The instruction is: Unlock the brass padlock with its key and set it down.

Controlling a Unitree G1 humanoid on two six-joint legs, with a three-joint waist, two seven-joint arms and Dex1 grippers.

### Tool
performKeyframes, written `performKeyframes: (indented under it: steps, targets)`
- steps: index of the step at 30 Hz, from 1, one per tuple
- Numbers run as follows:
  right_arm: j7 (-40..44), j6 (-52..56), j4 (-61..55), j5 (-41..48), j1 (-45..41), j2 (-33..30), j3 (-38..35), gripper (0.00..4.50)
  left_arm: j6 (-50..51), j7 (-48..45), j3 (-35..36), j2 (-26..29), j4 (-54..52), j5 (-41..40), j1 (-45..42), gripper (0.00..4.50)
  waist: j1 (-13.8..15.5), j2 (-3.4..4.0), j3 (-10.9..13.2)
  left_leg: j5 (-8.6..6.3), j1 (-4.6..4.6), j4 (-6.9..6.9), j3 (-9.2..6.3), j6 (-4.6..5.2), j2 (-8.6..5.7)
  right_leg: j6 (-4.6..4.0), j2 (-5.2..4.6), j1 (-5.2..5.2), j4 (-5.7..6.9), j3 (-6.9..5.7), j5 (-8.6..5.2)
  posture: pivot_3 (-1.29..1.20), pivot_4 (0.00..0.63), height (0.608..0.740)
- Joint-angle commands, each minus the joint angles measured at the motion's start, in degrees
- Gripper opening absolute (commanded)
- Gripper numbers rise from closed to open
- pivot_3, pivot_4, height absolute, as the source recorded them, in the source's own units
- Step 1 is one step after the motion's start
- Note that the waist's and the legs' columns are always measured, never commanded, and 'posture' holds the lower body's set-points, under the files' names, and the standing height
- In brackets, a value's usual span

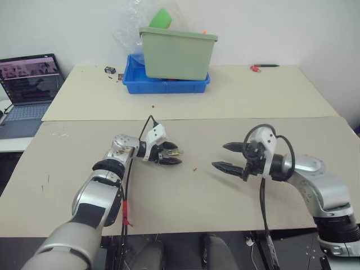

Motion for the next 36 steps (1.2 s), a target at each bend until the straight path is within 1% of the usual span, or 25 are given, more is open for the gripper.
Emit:
performKeyframes:
  steps: [1,4,5,9,12,17,19,22,24,25,26,28,30,31,33,35,36]
  targets:
    - [-0.8,-1.3,-0.5,0.3,-1.2,-0.1,-1.9,4.5,0.1,-0.8,0.0,1.5,1.2,1.9,-0.3,2.13,-0.1,0.0,0.0,0.0,0.0,0.0,0.0,0.0,0.0,0.0,0.0,0.0,0.01,0.01,0.0,0.0,0.15,0.74]
    - [-1.0,-1.6,-0.1,0.2,-1.7,0.1,-1.9,4.5,-0.6,-0.4,0.3,2.2,1.2,2.5,-0.3,1.05,-0.1,0.0,0.0,0.0,0.0,0.0,0.01,0.0,-0.01,0.0,0.0,-0.01,0.01,0.02,0.0,0.0,0.15,0.74]
    - [-1.1,-1.6,0.0,0.4,-1.9,0.2,-1.9,4.5,-1.0,-0.1,0.2,2.4,1.2,2.8,-0.2,0.81,0.0,0.0,0.0,0.0,0.0,0.0,0.0,0.0,-0.01,0.0,0.0,0.0,0.0,0.02,0.0,0.0,0.15,0.74]
    - [-1.3,-1.8,0.7,0.2,-2.5,0.2,-1.9,4.5,-2.7,0.4,0.2,2.2,0.9,3.3,0.3,0.82,-0.1,0.0,0.0,0.0,0.0,-0.01,0.0,0.0,0.0,-0.01,0.0,-0.01,0.0,0.02,0.0,0.0,0.15,0.74]
    - [-1.6,-2.5,1.5,-0.3,-3.1,0.3,-1.7,4.5,-4.5,1.6,0.9,0.9,-0.3,2.8,1.3,0.82,0.0,0.0,0.0,0.0,0.0,-0.01,0.01,0.0,0.0,0.0,-0.01,-0.01,0.0,0.02,0.0,0.0,0.15,0.74]
    - [-3.6,-3.1,2.0,-1.8,-4.1,1.2,-1.0,4.5,-10.8,6.5,3.5,-0.6,-6.5,0.8,3.3,0.82,0.3,0.0,0.0,0.0,0.01,0.0,-0.01,-0.01,0.01,0.0,-0.04,-0.01,0.0,0.02,0.01,0.0,0.15,0.74]
    - [-5.3,-2.5,1.4,-2.4,-4.4,1.8,-1.1,4.5,-14.0,9.3,4.8,-0.8,-12.0,-0.1,5.0,0.82,0.6,-0.02,0.0,0.01,-0.04,0.0,-0.03,-0.01,0.02,-0.01,-0.07,-0.06,0.0,0.02,0.01,0.0,0.15,0.74]
    - [-13.9,9.8,-2.3,8.3,-7.1,7.3,-7.9,4.5,-19.1,20.0,6.3,-0.3,-27.6,1.8,12.4,0.82,0.5,-0.01,0.0,0.03,-0.25,-0.02,-0.06,-0.06,0.06,-0.03,-0.08,-0.29,0.01,0.03,0.03,0.0,0.15,0.74]
    - [-16.6,14.8,-7.6,12.6,-5.3,8.4,-10.0,4.5,-22.9,24.0,6.9,1.2,-42.6,3.5,23.0,0.82,0.4,0.03,0.0,0.16,-0.75,-0.09,0.0,-0.3,0.04,-0.07,-0.14,-1.04,0.08,0.33,0.1,0.0,0.15,0.74]
    - [-17.9,16.7,-9.9,14.2,-4.3,8.7,-10.7,4.5,-26.1,25.4,6.7,2.3,-48.2,5.0,27.7,0.82,0.4,0.07,-0.1,0.38,-0.84,-0.15,0.02,-0.68,0.05,-0.08,-0.12,-1.16,0.2,0.41,0.13,0.0,0.15,0.74]
    - [-19.1,18.2,-11.3,15.5,-3.7,8.9,-11.2,4.5,-27.7,26.4,6.5,3.1,-52.0,6.0,30.7,0.82,0.3,0.1,-0.1,0.44,-0.83,-0.27,0.0,-0.77,0.06,-0.09,-0.09,-1.2,0.2,0.4,0.14,0.0,0.15,0.74]
    - [-21.7,21.1,-13.2,19.1,-3.0,9.9,-12.8,4.5,-31.6,29.4,6.2,5.0,-55.7,9.7,34.9,0.82,0.5,0.1,-0.1,0.4,-0.76,-0.49,-0.12,-0.74,0.05,-0.11,-0.02,-1.21,0.11,0.53,0.15,0.0,0.15,0.74]
    - [-23.6,22.9,-14.2,20.6,-2.4,9.9,-13.3,4.5,-33.5,33.3,6.7,6.2,-57.9,13.4,37.2,0.82,1.0,0.1,-0.1,0.32,-0.79,-0.49,-0.11,-0.6,-0.01,-0.09,-0.02,-1.21,0.01,0.5,0.15,0.0,0.15,0.74]
    - [-24.1,23.4,-14.6,20.1,-1.8,9.2,-12.8,4.5,-34.4,35.6,7.1,6.8,-59.1,15.8,37.9,0.82,1.4,0.1,-0.1,0.09,-0.8,-0.48,-0.07,-0.19,-0.08,-0.04,-0.06,-1.21,-0.03,0.52,0.18,0.0,0.15,0.74]
    - [-24.7,24.4,-14.7,19.3,-0.9,7.6,-11.7,4.5,-34.4,38.5,7.1,7.5,-60.6,18.6,38.7,0.82,2.1,0.1,-0.1,0.05,-0.76,-0.34,-0.09,-0.13,-0.17,0.01,-0.1,-1.11,-0.12,0.49,0.21,0.0,0.15,0.74]
    - [-24.8,26.4,-14.1,21.3,-0.9,7.4,-11.5,4.5,-33.6,41.4,7.2,7.7,-61.9,20.2,39.2,0.82,2.2,0.1,-0.1,0.04,-0.63,-0.23,-0.07,-0.1,-0.19,0.02,-0.1,-0.92,-0.11,0.49,0.21,0.0,0.15,0.74]
    - [-24.0,26.5,-14.5,20.9,-1.0,6.8,-10.0,4.5,-34.0,42.6,6.9,7.8,-62.7,21.4,39.5,0.82,2.1,0.1,-0.1,0.04,-0.59,-0.18,-0.01,-0.1,-0.18,0.03,-0.08,-0.91,-0.08,0.52,0.22,0.0,0.15,0.74]
